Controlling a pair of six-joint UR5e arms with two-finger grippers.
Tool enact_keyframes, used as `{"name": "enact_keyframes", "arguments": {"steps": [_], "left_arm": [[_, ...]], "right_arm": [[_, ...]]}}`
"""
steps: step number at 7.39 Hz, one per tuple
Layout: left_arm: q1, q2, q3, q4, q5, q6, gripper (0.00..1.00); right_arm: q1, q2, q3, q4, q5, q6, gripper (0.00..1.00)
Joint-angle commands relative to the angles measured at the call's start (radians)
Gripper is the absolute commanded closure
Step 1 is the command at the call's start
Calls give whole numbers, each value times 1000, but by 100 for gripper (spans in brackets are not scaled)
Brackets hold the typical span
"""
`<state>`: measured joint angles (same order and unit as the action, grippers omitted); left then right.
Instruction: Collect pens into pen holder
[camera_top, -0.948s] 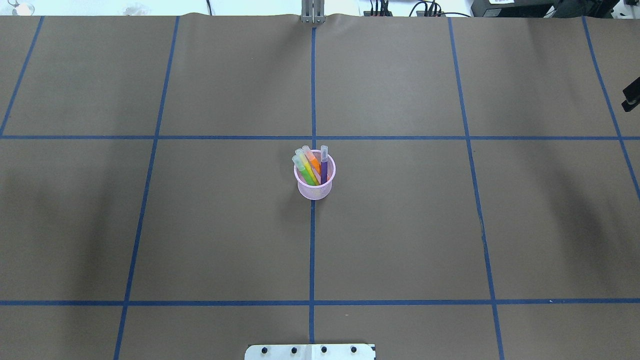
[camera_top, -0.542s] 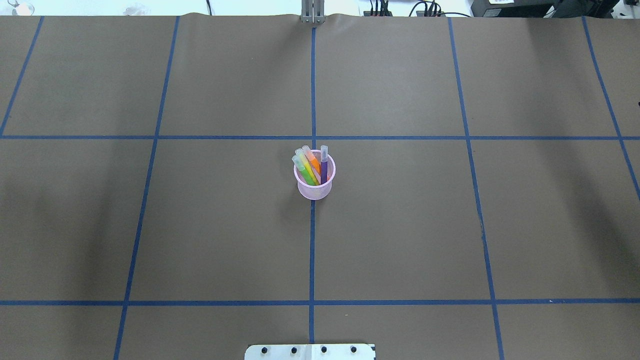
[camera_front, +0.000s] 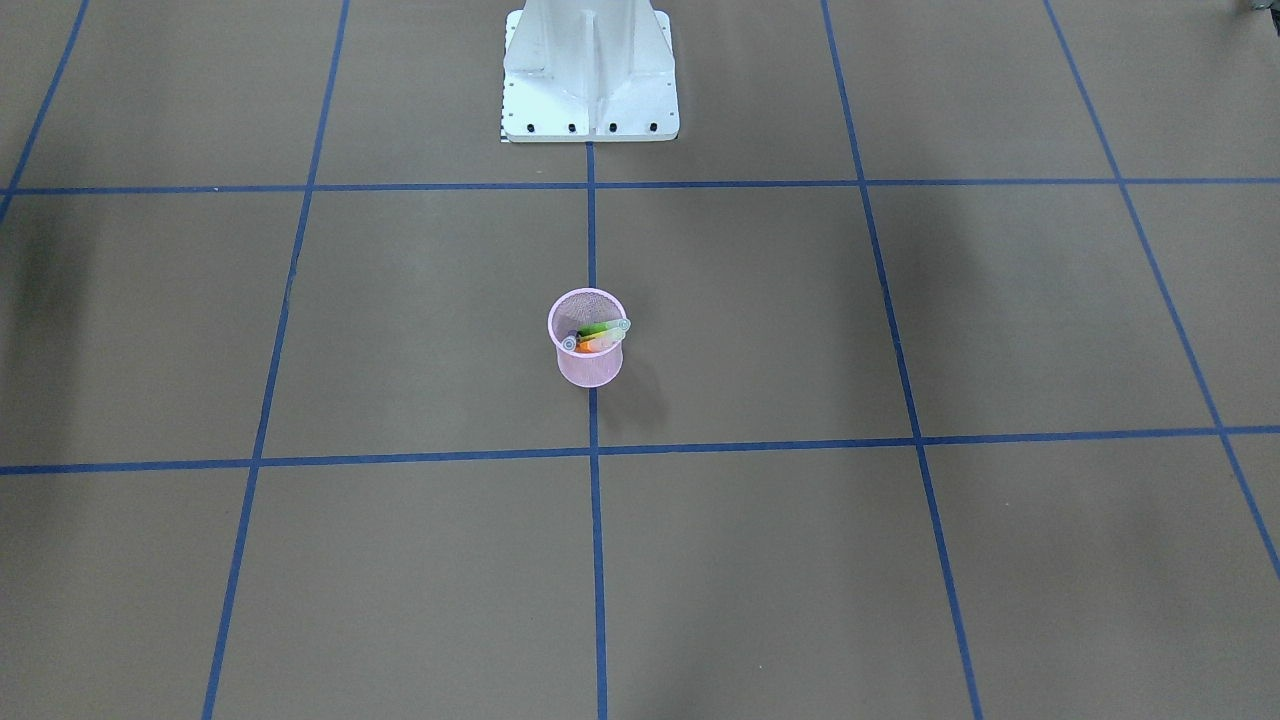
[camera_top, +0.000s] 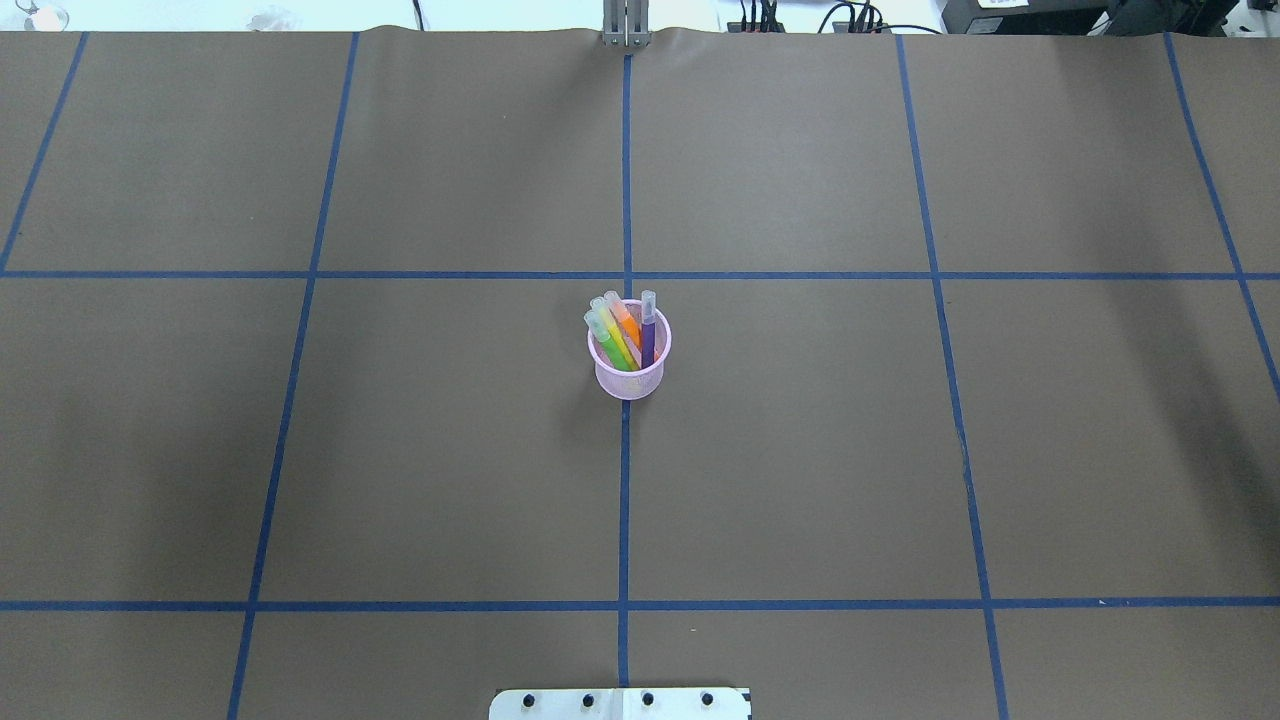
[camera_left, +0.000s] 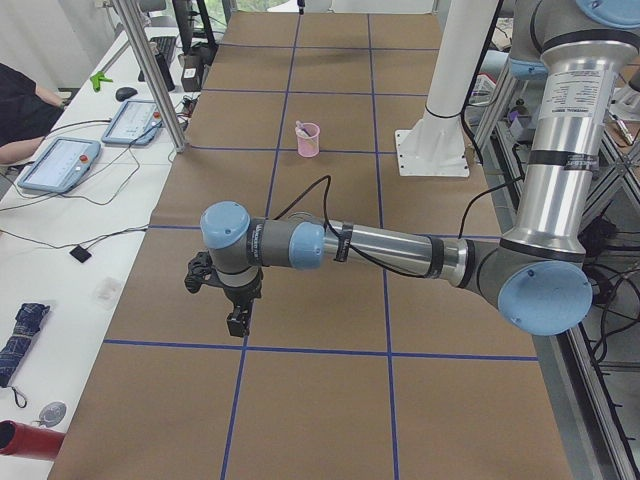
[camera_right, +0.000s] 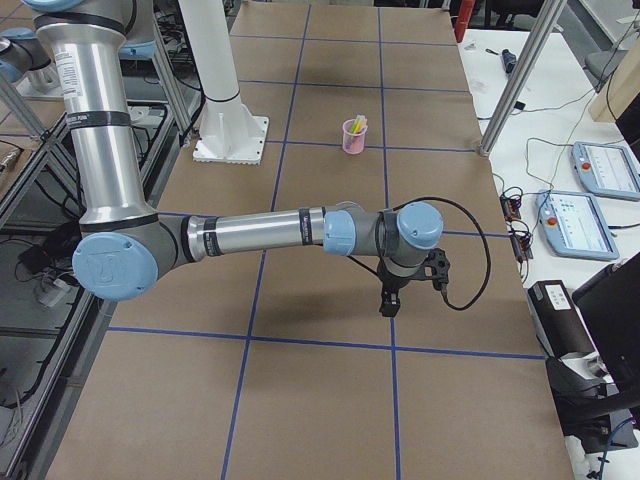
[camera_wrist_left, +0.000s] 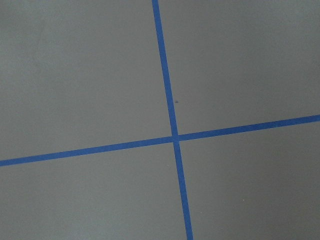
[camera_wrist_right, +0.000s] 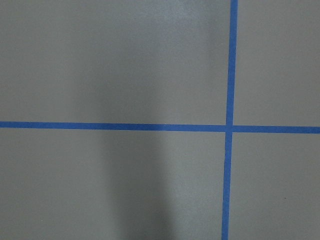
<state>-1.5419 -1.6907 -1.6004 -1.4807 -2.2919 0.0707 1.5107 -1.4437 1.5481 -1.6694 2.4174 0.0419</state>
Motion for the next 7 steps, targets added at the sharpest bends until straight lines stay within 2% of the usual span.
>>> {"name": "enact_keyframes", "arguments": {"steps": [1, 4, 7], "left_arm": [[0, 2, 5, 8, 0, 0, 0], [0, 8, 5, 8, 2, 0, 0], [0, 6, 16, 8, 3, 0, 0]], "right_arm": [[22, -58, -144, 264, 6, 1, 1], [57, -76, -123, 300, 2, 9, 1], [81, -83, -50, 245, 2, 16, 1]]}}
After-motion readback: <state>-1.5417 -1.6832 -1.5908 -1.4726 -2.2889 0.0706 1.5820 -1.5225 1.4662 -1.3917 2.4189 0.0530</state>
